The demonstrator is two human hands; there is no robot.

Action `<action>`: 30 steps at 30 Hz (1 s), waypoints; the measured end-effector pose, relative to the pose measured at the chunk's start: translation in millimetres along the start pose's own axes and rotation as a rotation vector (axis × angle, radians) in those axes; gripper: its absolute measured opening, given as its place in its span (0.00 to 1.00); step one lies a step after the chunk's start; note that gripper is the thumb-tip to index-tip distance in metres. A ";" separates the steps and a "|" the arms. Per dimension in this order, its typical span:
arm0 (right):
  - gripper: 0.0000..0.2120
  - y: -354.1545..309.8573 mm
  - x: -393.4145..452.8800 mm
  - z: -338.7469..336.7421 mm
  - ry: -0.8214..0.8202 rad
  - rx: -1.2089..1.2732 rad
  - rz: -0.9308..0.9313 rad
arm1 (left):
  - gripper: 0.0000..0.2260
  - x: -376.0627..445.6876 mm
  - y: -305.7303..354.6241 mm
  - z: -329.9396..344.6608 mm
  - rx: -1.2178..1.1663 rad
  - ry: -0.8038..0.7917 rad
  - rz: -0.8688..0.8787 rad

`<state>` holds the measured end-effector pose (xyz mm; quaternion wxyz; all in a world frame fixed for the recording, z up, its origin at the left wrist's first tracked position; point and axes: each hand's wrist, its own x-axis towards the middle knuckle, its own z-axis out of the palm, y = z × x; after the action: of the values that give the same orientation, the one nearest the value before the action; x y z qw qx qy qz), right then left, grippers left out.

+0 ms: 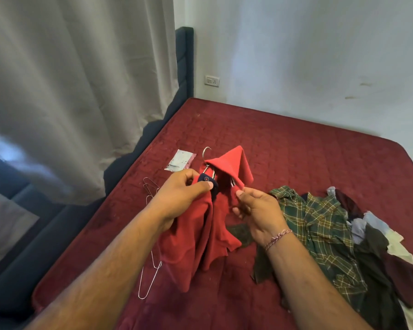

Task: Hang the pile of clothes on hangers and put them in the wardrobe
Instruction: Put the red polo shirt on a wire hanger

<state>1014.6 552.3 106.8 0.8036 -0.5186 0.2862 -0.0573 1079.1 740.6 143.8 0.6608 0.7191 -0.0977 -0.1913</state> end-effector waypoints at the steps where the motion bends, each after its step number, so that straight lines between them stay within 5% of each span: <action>1: 0.06 0.0 -1.5 3.0 -0.030 -0.002 0.017 | 0.06 -0.3 -3.2 0.9 0.020 0.035 0.017; 11: 0.03 -4.4 -26.4 27.7 -0.218 -0.070 -0.080 | 0.09 -10.2 -12.6 6.8 0.023 0.031 0.007; 23: 0.04 5.1 -23.3 34.5 -0.233 -0.195 -0.286 | 0.07 -11.8 -12.8 8.1 -0.026 0.039 -0.011; 30: 0.09 3.2 -19.9 29.1 -0.277 -0.463 -0.472 | 0.06 -7.9 -14.3 6.6 -0.090 0.067 -0.072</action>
<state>1012.6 584.8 120.6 0.6606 -0.7416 0.0524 -0.1040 1067.6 739.3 130.5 0.6882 0.6976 -0.0410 -0.1952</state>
